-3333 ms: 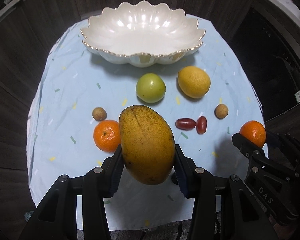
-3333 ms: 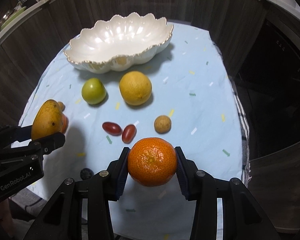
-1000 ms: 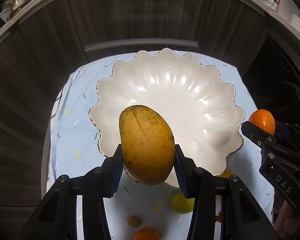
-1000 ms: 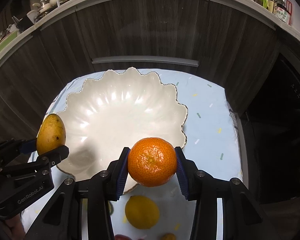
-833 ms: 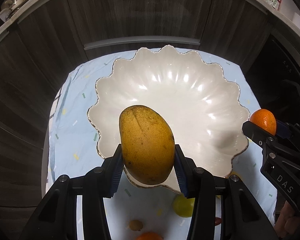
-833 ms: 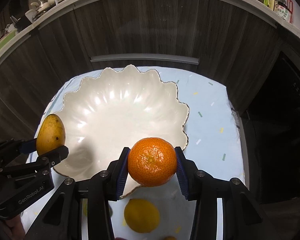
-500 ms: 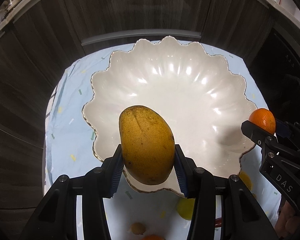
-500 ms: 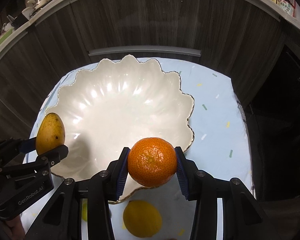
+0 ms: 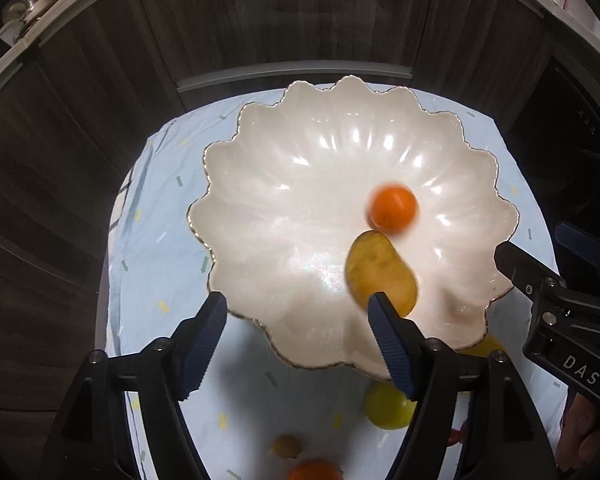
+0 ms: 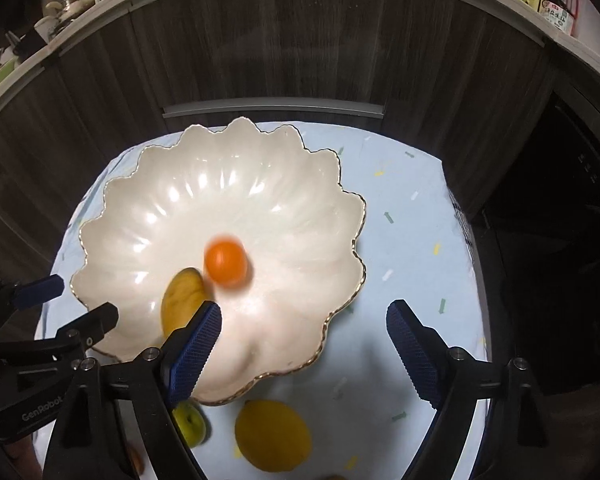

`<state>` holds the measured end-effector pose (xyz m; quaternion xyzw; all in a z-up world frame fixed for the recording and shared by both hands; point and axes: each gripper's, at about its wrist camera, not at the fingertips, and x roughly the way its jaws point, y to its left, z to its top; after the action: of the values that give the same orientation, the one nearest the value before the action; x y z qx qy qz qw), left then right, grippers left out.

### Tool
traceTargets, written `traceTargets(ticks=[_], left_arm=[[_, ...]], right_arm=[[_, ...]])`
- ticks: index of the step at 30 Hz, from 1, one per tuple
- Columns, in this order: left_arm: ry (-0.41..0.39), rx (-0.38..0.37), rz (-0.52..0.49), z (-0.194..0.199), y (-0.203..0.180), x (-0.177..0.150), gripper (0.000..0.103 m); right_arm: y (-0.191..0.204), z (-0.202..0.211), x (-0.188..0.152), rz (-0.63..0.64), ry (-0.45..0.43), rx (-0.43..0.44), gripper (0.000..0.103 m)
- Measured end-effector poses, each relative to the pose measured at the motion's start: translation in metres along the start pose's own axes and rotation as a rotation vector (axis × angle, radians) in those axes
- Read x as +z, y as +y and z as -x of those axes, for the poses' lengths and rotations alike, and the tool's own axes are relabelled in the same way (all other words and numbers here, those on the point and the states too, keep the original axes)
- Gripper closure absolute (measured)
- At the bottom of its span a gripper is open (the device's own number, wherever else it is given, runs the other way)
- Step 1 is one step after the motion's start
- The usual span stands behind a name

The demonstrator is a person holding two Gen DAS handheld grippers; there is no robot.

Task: Organize fruits
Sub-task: 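Open both tools to drop the mango and tangerine into the bowl, then grasp a second tangerine with the left tool while the right tool grasps the dark berry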

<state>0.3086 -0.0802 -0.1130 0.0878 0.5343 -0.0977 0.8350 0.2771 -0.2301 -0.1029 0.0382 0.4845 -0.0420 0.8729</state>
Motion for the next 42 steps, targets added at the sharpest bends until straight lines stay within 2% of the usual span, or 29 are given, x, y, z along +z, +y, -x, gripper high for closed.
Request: traceTargets(ticks=[3,8,27,42], left_arm=[[-0.012,0.013,0.002,0.007,0.001,-0.004,0.024],[-0.044,0.033,0.003,0.022,0.001,-0.010,0.022],[-0.098,0.022,0.042,0.069,0.011,-0.045,0.022],[-0.113,0.011,0.041,0.080,0.013,-0.067,0.021]], right_arm=[[-0.001,0.004,-0.002,-0.006,0.000,-0.001,0.018],[-0.001,0.015,-0.009,-0.007,-0.010,-0.004,0.018],[0.009,0.068,-0.032,0.002,-0.084,-0.018,0.018],[0.016,0.083,-0.052,0.028,-0.094,-0.032,0.018]])
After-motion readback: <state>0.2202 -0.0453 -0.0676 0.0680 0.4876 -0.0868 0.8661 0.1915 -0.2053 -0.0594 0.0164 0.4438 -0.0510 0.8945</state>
